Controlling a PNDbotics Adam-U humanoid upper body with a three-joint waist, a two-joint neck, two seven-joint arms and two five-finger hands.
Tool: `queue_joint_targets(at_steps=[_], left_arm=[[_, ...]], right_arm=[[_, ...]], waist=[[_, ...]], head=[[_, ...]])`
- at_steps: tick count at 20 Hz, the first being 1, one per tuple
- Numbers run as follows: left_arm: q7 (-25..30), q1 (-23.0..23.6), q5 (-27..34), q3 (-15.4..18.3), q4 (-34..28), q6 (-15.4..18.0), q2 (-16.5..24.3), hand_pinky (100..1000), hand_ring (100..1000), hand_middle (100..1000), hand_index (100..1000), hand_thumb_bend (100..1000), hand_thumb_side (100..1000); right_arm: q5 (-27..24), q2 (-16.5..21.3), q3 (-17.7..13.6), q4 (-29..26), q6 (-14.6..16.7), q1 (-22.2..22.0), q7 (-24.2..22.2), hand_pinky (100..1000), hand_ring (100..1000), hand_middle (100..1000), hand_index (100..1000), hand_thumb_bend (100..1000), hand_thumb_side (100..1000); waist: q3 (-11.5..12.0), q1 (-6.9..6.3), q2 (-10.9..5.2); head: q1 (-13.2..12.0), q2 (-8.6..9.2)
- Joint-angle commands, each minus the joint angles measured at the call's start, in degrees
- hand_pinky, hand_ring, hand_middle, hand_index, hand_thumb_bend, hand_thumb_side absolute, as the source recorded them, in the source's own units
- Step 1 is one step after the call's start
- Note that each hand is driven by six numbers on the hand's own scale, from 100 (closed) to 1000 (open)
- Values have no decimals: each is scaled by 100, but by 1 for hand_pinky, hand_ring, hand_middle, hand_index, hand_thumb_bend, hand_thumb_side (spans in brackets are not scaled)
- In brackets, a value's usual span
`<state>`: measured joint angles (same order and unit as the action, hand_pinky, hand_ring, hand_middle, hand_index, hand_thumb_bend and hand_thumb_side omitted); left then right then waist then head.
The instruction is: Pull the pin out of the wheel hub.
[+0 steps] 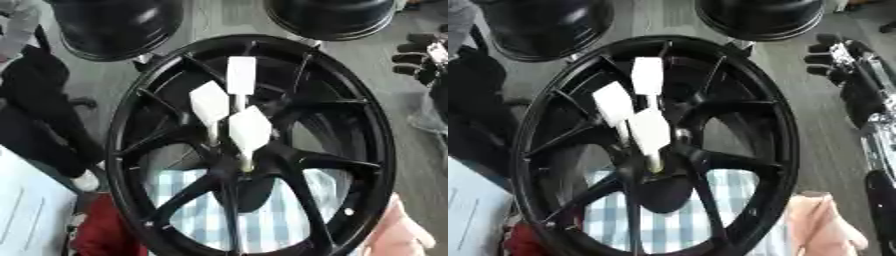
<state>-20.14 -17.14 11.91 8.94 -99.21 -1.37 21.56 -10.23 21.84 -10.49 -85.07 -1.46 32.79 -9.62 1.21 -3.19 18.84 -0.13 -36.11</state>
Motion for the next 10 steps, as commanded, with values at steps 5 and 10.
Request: queue_joint_targets(at_steps=[5,10], left_arm=[[-37,-44,19,37,-78,16,96,726,801,696,710,280,582],[-51,-34,16,48,-76,16,111,726,800,696,710,280,582]], right_arm=[[12,67,0,-211,19,205,2,775,752,696,786,100,599],[-33,145,47,-249,-4,363,-15,777,759,703,790,100,580]], waist=[[23,-2,-137],[18,0,-132]], head=[[-52,55],[-67,24]])
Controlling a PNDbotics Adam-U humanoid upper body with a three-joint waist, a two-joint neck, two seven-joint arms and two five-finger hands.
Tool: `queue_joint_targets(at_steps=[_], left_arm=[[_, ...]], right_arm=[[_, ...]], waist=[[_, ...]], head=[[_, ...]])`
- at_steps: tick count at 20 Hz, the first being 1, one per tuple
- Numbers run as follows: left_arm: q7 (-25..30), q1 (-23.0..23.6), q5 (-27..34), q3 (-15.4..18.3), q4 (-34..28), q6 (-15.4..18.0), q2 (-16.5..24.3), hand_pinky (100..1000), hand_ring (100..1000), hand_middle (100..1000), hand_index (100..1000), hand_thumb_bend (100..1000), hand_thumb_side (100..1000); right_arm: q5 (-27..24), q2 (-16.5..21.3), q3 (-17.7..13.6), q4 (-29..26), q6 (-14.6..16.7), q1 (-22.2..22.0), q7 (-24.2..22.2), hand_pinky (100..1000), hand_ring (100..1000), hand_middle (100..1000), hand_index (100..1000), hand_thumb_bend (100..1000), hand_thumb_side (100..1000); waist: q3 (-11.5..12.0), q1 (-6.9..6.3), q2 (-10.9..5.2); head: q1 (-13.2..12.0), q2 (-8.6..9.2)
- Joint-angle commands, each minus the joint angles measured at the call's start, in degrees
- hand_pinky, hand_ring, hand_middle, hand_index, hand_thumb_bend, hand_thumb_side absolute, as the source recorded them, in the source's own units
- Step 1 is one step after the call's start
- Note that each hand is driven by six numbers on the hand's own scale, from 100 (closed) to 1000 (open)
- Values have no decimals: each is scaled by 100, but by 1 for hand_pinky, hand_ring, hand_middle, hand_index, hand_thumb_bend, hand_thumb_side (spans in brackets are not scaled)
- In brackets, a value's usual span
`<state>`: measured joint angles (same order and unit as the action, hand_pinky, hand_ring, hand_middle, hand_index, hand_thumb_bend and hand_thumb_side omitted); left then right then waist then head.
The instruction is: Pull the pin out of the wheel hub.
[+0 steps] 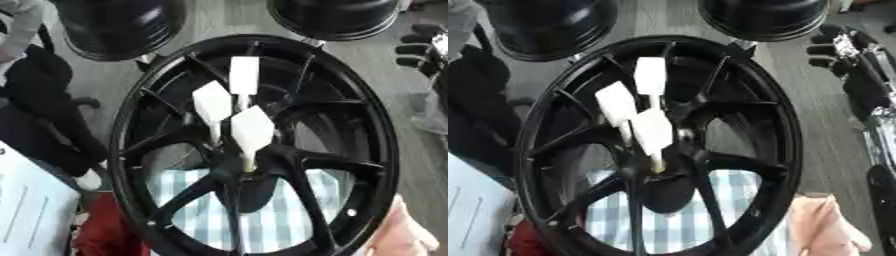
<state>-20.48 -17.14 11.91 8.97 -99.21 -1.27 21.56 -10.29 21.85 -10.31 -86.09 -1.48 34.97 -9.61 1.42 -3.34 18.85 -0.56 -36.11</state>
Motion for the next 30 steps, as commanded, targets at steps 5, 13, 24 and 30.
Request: queue_joint_targets(at_steps=[5,13,24,30], left_arm=[[-23,29,-1,48,-59,1,171,726,800,696,710,279,583],[-16,119,-35,38,-35,-9,276,726,801,696,710,280,583],[16,196,-65,5,-10,-22,365,726,801,697,710,279,585],[21,216,-81,3,-6,-25,405,727,802,697,710,277,586]], right_arm=[[-105,498,248,-127,47,487,-164,780,765,709,794,100,539],[-96,1578,1126,-80,272,1217,-808,786,773,715,797,100,431],[-249,2674,2362,-429,404,2549,-1573,793,775,713,796,100,336],[98,2863,3082,-540,501,3267,-2114,798,776,711,795,100,354]], waist=[[-50,73,-175],[-96,208,-273],[-120,325,-350],[-137,377,-362]], head=[[-48,-52],[-82,-161],[-81,-254],[-102,-300]])
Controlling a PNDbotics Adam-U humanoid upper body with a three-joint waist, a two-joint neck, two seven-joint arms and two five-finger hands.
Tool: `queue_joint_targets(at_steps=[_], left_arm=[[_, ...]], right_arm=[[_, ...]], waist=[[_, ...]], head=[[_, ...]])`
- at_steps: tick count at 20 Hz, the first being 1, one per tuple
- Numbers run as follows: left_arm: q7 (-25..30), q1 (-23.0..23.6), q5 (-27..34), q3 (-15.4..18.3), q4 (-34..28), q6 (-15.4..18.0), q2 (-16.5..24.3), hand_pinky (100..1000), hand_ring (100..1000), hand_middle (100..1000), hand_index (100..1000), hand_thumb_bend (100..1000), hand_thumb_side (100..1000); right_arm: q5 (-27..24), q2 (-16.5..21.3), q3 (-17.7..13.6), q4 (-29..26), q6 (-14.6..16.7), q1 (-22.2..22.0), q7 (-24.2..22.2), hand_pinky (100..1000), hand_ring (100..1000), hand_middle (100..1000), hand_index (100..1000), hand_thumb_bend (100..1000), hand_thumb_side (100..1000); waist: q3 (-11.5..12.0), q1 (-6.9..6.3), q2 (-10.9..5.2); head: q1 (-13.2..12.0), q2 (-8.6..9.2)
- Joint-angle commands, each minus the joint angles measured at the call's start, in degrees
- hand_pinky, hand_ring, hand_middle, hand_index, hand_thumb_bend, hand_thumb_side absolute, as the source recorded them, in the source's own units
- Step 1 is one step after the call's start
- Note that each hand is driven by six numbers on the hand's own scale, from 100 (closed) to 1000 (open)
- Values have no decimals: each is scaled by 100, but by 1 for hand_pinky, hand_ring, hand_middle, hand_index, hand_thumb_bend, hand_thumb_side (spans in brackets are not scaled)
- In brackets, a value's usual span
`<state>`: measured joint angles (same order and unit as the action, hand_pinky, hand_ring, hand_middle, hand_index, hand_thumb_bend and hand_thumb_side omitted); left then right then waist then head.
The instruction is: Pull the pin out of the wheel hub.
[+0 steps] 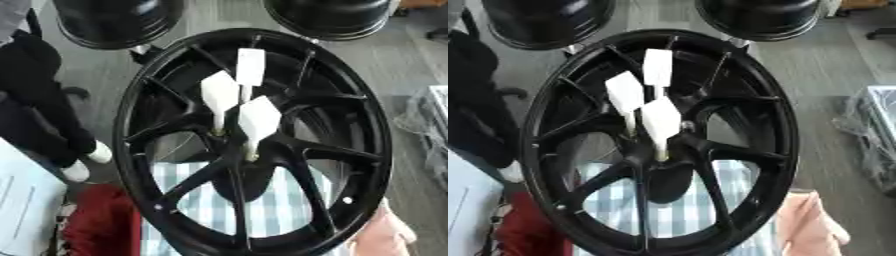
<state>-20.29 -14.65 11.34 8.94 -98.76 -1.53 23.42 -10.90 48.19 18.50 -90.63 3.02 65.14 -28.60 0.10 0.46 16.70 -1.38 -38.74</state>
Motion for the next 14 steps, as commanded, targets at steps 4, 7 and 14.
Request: queue_joint_targets(at_steps=[4,7,14], left_arm=[[-6,-13,-31,15,-47,0,242,727,802,697,710,277,586],[2,5,-34,7,-40,-4,257,727,802,698,710,277,587],[15,-3,-28,-4,-36,-6,252,727,803,699,710,275,588]], right_arm=[[397,193,609,-8,136,645,-691,800,777,711,795,104,390],[461,65,831,33,154,884,-1071,803,779,713,796,109,428],[675,-209,1274,-25,21,1165,-1432,806,789,725,803,166,454]], waist=[[-34,14,-151],[-54,20,-157],[-35,26,-173]], head=[[-40,-45],[-46,-54],[-40,-35]])
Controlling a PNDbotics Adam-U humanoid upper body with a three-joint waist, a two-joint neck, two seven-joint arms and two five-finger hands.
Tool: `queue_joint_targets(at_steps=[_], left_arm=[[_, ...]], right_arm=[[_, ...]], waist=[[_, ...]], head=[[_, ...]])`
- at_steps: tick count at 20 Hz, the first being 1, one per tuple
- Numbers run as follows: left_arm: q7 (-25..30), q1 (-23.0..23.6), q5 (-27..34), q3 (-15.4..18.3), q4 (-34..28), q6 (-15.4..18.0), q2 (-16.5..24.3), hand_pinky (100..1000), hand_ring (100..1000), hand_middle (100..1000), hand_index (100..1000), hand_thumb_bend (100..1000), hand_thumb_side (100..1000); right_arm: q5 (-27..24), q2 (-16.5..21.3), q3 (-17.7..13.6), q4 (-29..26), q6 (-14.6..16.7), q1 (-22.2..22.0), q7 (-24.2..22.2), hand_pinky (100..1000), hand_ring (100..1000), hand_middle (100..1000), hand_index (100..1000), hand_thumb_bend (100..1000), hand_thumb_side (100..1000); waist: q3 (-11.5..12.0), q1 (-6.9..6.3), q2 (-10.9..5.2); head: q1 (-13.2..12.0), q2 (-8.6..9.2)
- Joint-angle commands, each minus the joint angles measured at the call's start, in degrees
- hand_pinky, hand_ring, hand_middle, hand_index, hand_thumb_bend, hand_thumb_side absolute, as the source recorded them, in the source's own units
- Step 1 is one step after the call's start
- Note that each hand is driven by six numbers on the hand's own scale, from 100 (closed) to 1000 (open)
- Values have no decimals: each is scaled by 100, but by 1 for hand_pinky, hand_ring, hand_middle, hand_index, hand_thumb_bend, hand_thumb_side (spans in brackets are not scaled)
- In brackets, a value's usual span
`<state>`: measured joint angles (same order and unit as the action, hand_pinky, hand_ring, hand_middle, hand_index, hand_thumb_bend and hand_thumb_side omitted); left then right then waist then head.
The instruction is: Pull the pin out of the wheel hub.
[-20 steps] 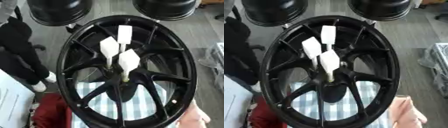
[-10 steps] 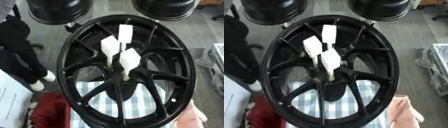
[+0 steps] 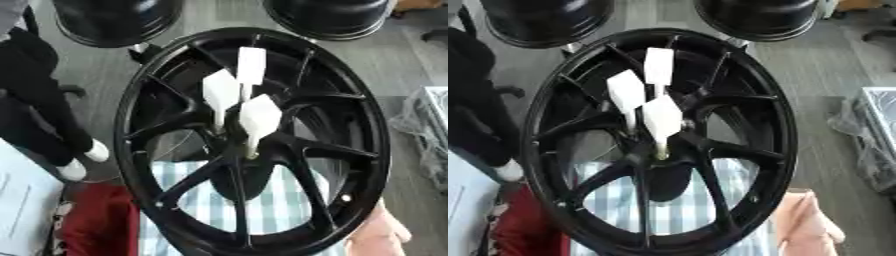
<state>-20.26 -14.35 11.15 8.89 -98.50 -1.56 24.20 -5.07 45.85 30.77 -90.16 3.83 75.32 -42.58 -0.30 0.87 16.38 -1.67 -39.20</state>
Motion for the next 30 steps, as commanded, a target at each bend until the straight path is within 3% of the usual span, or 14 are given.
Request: queue_joint_targets(at_steps=[1,7,15,20,23,24,25,30], left_arm=[[15,-36,-9,-3,-62,-4,174,727,803,699,710,275,588],[31,-34,-4,-18,-55,-9,172,728,803,699,710,274,589],[36,-47,3,-18,-59,-4,157,728,804,700,710,273,589],[40,-48,6,-19,-58,-7,158,728,804,700,710,272,590],[40,-43,6,-17,-56,-7,165,729,805,700,710,271,591],[40,-40,7,-16,-55,-8,168,729,805,700,710,278,584],[41,-38,7,-17,-54,-8,171,729,805,701,710,271,592],[44,-37,5,-18,-52,-9,177,729,805,701,710,270,592]], right_arm=[[126,-8,123,-108,-125,166,-24,805,789,725,805,172,456],[193,-232,462,-273,-618,297,12,801,789,731,821,199,467],[214,-552,758,-317,-952,349,-247,800,790,733,823,194,499],[274,-582,826,-326,-962,275,-393,800,792,732,823,215,497],[296,-518,839,-399,-882,220,-530,801,785,729,824,271,484],[303,-495,835,-434,-850,206,-569,801,785,726,821,353,452],[309,-474,830,-475,-817,195,-603,801,783,719,818,320,462],[340,-365,822,-677,-653,108,-730,796,755,674,810,416,425]], waist=[[10,-14,-142],[21,-18,-142],[43,-29,-141],[44,-30,-130],[36,-27,-126],[34,-27,-126],[30,-26,-127],[22,-21,-132]], head=[[-8,8],[34,-39],[70,-98],[60,-132],[53,-159],[53,-165],[54,-171],[53,-183]])
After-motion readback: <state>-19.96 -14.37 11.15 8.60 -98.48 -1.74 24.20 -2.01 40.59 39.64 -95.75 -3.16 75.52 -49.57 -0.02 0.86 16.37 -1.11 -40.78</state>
